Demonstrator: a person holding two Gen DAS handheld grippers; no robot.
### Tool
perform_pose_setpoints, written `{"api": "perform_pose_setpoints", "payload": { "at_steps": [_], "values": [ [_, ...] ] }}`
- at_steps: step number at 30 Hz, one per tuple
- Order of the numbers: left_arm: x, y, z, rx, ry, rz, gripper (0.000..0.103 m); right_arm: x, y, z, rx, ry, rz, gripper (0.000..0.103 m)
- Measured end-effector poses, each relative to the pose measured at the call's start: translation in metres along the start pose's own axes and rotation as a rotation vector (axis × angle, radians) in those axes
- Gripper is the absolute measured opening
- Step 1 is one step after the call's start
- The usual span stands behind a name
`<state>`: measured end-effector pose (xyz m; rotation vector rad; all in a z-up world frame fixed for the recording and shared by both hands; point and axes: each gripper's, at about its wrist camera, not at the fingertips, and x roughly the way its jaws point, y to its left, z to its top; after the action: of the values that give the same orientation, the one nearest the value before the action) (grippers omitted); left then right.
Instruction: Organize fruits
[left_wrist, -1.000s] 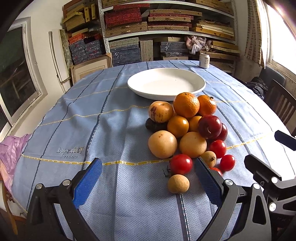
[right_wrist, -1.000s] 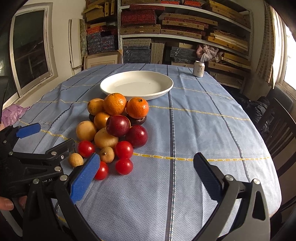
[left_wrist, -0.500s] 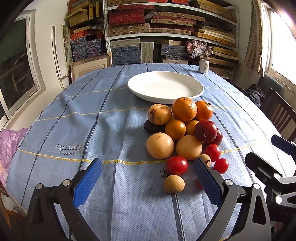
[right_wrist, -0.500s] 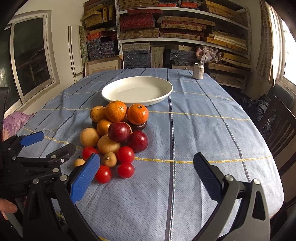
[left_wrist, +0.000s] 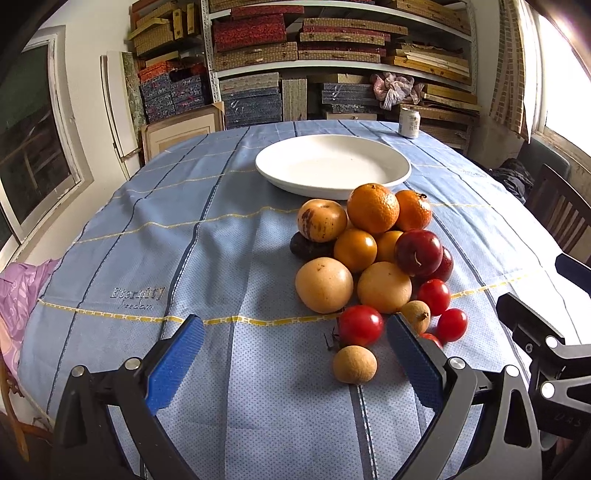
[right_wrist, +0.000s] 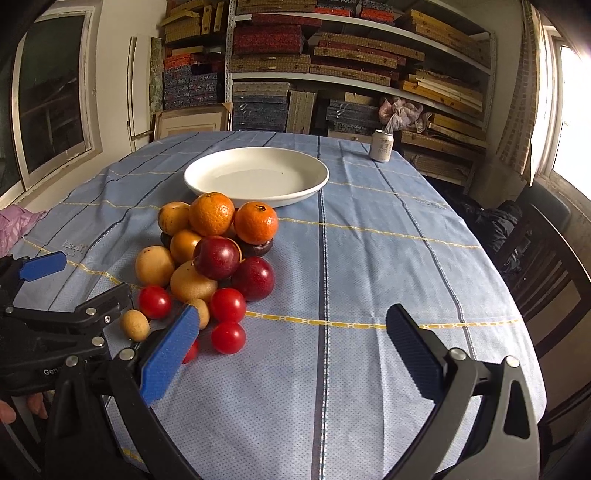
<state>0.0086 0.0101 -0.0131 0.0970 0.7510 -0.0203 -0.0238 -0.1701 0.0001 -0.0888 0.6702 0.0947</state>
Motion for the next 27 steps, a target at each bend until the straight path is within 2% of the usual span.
{"api": "perform_pose_setpoints", "payload": {
  "at_steps": [7,13,18,27],
  "values": [
    [-0.005,0.007,0.002,-0.038,-0.033,-0.006,0.1,0.003,0.001,-0.001,0.014,0.007,0.006,0.099],
    [-0.009,0.019,0.004,-0.116,-0.044,-0.025,0.1,0.003,-0.007,0.0,0.052,-0.002,-0.026,0.099],
    [-0.006,0.018,0.003,-0.096,-0.03,0.009,0.1,0.0,-0.01,0.001,0.06,-0.014,-0.032,0.099],
    [-0.005,0.018,0.001,-0.069,-0.032,0.048,0.1,0.007,-0.01,0.0,0.073,0.021,-0.012,0.099]
  ]
}}
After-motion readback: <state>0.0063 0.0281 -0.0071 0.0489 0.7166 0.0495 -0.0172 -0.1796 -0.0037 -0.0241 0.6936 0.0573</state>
